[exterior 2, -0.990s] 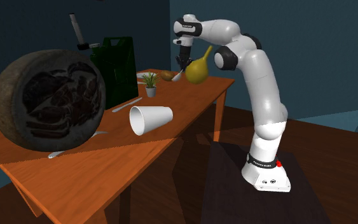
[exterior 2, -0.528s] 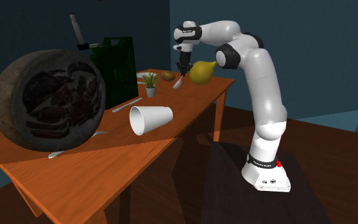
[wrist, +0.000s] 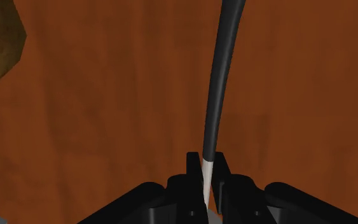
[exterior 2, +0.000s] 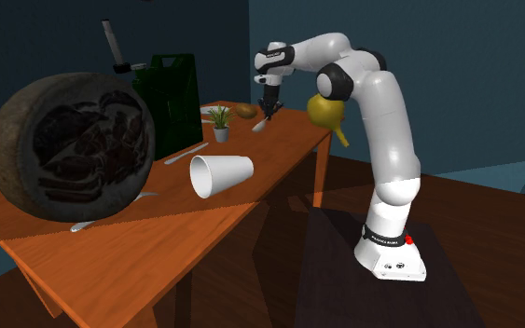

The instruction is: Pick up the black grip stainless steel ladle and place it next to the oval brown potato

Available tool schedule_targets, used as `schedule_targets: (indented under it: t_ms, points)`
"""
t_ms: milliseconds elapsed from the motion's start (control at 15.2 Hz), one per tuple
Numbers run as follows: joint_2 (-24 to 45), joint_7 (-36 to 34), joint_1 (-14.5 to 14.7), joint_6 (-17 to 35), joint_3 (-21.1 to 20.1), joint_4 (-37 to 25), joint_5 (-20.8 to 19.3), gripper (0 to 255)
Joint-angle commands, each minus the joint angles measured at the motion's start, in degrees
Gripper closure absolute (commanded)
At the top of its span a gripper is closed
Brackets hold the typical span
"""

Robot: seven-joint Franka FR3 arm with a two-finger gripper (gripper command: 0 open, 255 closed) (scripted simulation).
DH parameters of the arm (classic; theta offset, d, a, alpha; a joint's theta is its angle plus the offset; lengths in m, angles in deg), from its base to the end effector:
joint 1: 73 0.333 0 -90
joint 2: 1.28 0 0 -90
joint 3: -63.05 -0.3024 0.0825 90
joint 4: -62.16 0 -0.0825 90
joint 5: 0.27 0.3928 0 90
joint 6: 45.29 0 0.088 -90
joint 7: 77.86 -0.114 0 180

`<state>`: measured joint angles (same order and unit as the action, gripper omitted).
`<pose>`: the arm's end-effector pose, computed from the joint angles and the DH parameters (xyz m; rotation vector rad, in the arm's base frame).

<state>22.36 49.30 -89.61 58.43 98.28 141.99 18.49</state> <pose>0.4913 -0.4713 0.4926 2.4385 1.8507 0.1376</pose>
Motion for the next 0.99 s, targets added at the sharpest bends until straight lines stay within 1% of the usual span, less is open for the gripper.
schedule_targets:
  t_ms: [0,198,660,726,924]
  points:
    - [0.0,0.3,0.2,1.6,-0.1,1.6,0.1,255]
    - [0.1,0.6,0.5,3.4,-0.2,3.4,0.3,255]
    - [0.1,0.6,0.5,3.4,-0.2,3.4,0.3,255]
    - [0.1,0.6,0.5,3.4,-0.2,3.4,0.3,0]
    - [0.1,0.6,0.5,3.4,-0.2,3.4,0.3,0]
